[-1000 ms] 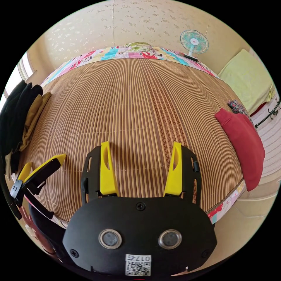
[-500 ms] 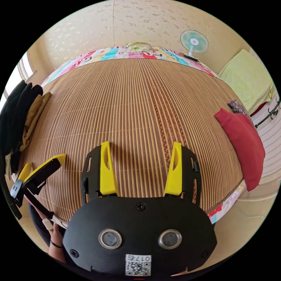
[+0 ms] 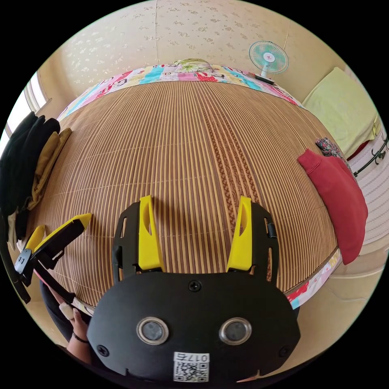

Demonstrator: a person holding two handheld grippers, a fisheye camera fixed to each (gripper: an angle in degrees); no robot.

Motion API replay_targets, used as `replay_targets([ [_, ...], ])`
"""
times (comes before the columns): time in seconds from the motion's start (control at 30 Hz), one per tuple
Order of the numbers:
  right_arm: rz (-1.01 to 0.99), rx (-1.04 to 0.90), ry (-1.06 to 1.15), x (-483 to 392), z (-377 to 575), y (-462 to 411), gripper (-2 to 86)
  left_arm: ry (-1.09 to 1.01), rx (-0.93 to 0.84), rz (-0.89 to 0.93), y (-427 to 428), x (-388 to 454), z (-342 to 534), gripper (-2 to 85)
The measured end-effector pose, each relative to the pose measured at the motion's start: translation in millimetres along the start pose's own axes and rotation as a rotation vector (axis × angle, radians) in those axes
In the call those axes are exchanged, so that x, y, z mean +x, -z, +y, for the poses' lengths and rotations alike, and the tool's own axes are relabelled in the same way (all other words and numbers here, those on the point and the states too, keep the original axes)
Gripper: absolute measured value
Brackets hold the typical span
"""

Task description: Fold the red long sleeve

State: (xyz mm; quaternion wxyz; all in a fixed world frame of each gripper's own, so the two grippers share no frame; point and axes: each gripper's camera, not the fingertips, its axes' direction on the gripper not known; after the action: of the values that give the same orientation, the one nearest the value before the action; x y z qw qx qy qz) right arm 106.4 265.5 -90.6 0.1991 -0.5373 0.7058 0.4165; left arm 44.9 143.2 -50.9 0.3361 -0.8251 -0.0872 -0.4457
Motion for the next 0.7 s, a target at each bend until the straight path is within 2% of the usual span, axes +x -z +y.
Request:
replay_targets([
  [0.7, 0.002, -0.001, -0.001, -15, 5, -27, 27.2, 0.002, 0.001, -0.001, 4, 25, 6, 40.7],
])
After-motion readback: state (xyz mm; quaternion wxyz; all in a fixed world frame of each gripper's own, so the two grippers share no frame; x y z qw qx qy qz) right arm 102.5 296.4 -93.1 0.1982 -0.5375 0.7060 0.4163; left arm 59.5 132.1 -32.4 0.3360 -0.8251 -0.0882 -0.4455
